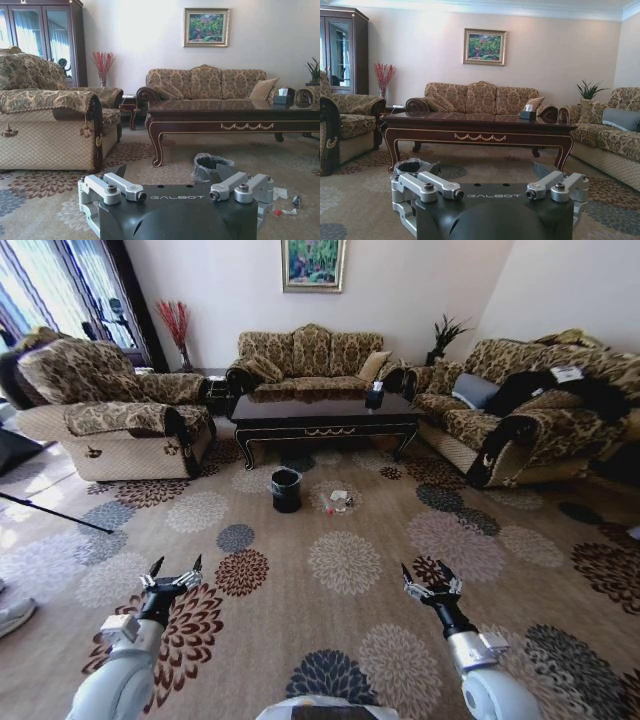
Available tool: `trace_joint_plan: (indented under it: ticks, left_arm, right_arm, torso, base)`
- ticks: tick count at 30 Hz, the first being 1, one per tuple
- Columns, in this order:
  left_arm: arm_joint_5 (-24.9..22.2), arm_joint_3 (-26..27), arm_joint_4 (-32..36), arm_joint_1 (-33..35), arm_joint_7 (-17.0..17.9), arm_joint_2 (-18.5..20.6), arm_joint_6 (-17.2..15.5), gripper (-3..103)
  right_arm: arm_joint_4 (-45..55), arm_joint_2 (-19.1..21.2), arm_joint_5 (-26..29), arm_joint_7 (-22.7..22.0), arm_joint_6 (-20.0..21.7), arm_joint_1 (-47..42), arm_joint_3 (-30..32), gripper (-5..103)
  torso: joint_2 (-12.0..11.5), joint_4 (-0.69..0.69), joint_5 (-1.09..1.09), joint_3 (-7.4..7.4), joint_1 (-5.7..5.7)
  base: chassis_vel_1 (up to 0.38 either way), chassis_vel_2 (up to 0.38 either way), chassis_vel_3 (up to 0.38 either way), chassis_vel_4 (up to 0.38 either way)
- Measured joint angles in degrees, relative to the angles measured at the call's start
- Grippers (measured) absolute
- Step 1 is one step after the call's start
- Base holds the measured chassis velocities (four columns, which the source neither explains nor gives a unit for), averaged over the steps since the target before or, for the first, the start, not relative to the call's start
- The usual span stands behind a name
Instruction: Move to the front of the table and pick up the trash from the floor, then place it into the trash bin.
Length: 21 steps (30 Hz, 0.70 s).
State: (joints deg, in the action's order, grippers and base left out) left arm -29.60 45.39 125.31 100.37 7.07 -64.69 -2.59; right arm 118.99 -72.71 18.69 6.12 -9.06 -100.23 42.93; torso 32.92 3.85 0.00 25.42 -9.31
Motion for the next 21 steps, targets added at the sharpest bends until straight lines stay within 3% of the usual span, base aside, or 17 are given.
trace_joint_plan:
  ticks: [21]
  left_arm:
    - [-0.41,0.04,-0.43,-1.11,-0.07,0.17,-0.59,100]
  right_arm:
    - [0.80,-1.19,-1.43,0.08,-0.05,-0.90,0.68,100]
  torso:
    - [-5.12,0.00,0.00,-2.99,2.11]
  base:
    - [0.000,0.000,0.000,0.000]
